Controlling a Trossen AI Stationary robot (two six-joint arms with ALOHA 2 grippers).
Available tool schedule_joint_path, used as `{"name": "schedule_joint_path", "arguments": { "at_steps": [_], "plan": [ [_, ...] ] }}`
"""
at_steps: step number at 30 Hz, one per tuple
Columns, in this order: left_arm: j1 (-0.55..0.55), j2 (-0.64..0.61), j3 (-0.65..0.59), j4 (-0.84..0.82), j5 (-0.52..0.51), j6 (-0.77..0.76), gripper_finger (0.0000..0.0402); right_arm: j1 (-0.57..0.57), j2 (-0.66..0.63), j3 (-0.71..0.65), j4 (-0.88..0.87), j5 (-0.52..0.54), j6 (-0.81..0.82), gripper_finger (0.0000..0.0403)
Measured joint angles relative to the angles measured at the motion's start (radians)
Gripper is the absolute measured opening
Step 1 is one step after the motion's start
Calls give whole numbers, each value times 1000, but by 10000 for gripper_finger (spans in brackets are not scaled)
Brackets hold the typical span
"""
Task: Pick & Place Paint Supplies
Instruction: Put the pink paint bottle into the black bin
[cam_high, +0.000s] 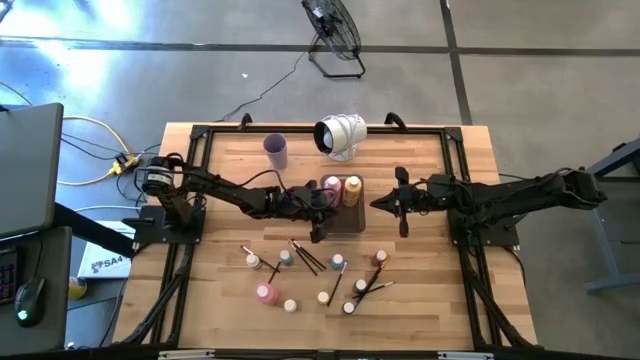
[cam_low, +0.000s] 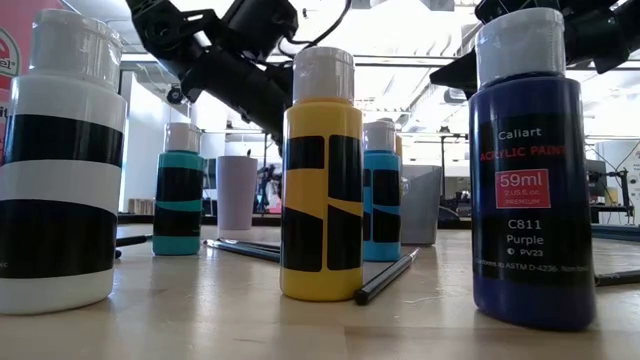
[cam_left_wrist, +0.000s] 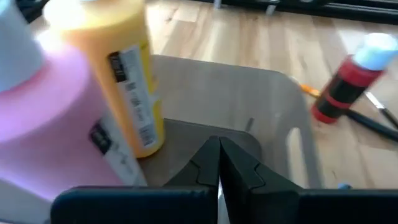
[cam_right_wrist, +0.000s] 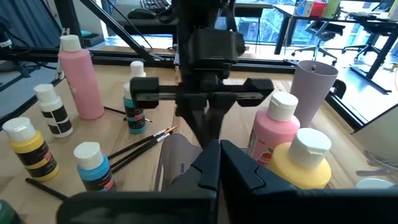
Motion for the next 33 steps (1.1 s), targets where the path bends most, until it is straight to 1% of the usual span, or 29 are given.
{"name": "schedule_joint_path", "arguments": {
  "at_steps": [4,10,15,17,20,24,27,30,33],
  "plan": [
    [-6,-36,0,-1,32,8,5,0,0,0,0,0,0,2],
    [-12,-112,0,-67,19,81,5,0,0,0,-1,0,0,2],
    [-12,-159,0,-135,13,88,5,0,0,0,-2,0,0,2],
    [-15,-169,0,-135,14,96,5,0,0,0,-2,0,0,2],
    [-31,-194,0,-137,14,155,5,0,0,0,-2,0,0,2],
    [-58,-258,0,-212,4,213,5,0,0,0,-6,2,1,2],
    [-77,-312,0,-277,1,216,5,0,0,0,-8,8,31,2],
    [-105,-340,-5,-313,-3,233,2,0,0,0,-8,8,52,2],
    [-120,-341,-5,-371,-1,266,1,0,0,0,-7,11,65,2]
  ]
}}
